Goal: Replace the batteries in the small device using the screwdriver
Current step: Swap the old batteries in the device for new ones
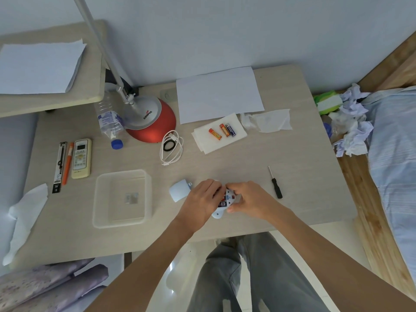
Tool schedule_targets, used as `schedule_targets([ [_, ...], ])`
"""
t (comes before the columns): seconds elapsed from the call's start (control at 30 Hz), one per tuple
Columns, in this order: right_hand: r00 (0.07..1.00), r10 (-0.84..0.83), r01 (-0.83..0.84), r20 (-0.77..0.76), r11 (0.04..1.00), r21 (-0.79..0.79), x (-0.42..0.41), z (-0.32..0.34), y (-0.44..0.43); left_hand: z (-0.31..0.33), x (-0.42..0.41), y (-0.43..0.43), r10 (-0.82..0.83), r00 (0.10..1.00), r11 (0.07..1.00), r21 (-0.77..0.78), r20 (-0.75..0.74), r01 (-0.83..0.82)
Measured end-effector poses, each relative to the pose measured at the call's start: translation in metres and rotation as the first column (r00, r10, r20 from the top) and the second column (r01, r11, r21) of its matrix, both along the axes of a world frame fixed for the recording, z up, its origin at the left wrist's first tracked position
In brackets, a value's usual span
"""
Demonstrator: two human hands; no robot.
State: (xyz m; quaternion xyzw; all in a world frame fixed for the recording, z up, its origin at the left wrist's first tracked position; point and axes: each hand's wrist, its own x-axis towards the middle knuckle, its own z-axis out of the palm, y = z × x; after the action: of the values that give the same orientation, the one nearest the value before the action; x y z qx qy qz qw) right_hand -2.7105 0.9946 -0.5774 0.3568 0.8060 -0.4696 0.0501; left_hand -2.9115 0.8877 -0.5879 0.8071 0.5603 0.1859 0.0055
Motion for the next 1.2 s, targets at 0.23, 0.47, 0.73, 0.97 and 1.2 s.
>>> schedule_targets([
  [0.23,1.000,-0.026,0.026,-0.001,1.000,-0.004,0.003,-0.004,-0.002,0.009,0.006,-0.005,0.113,0.967,0.992,-0.085,0.227,-0.096],
  [0.47,1.000,-0.012,0.012,0.023,1.000,0.001,0.001,-0.006,-0.003,0.059,-0.038,-0.030,0.524,0.679,0.823,-0.102,0.515,-0.558],
  [0.73,0.999,-0.014,0.014,0.036,1.000,0.011,0.000,-0.003,-0.004,0.037,-0.151,-0.074,0.786,0.569,0.616,-0.236,0.241,-0.752],
  [0.97,0.999,-0.014,0.013,0.035,1.000,0.026,0.001,-0.003,-0.005,-0.002,-0.163,-0.078,0.793,0.607,0.577,-0.377,0.046,-0.725],
  [1.2,0.998,-0.020,0.018,0.051,0.999,0.042,0.000,-0.005,-0.007,0.035,-0.130,-0.070,0.766,0.628,0.643,-0.182,0.141,-0.744],
])
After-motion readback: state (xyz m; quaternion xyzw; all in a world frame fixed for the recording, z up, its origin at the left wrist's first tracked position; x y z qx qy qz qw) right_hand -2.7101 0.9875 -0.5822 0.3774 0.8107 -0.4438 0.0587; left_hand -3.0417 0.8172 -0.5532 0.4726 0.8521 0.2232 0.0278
